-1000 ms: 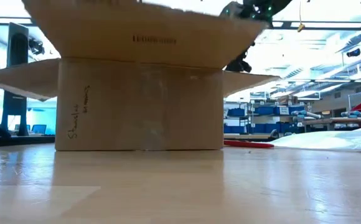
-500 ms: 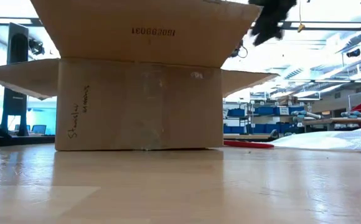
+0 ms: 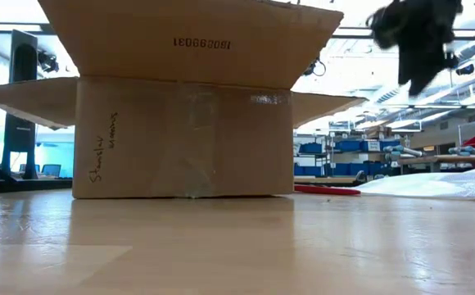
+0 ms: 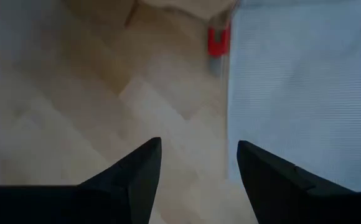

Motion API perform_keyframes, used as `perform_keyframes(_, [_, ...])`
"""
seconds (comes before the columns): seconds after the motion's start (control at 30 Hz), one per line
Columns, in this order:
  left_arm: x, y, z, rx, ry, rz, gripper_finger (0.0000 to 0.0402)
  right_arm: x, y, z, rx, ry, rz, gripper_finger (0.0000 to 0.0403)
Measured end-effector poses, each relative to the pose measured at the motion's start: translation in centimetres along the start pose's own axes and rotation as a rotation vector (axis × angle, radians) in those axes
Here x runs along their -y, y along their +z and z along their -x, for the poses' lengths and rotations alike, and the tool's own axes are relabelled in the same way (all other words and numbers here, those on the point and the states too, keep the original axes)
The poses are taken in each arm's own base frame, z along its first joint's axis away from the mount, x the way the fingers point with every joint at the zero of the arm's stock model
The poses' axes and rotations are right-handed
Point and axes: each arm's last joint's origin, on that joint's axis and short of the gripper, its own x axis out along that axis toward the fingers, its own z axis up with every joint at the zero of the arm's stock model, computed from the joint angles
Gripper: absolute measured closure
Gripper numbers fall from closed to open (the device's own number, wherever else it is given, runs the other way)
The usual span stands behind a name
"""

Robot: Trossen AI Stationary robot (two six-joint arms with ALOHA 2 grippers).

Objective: Unpack boxes
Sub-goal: Open the white zip bag

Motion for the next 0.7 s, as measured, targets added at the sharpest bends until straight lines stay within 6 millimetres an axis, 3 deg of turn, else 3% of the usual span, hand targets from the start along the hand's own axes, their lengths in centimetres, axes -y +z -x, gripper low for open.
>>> perform_keyframes(0.17, [0.0,0.0,0.0,0.001,-0.002,-0.049,0.0227,0.4,-0.8,-5.6,-0.021,-0.047,-0.111,0.0188])
perform_keyframes(0.37, [0.0,0.0,0.0,-0.003,-0.005,-0.125,0.0227,1.6,-1.6,-10.7,-0.037,-0.126,-0.129,0.0188])
perform_keyframes(0.7, [0.1,-0.2,0.0,-0.055,-0.049,-0.126,0.0227,3.0,-2.9,-14.7,-0.183,-0.226,-0.085,0.0188])
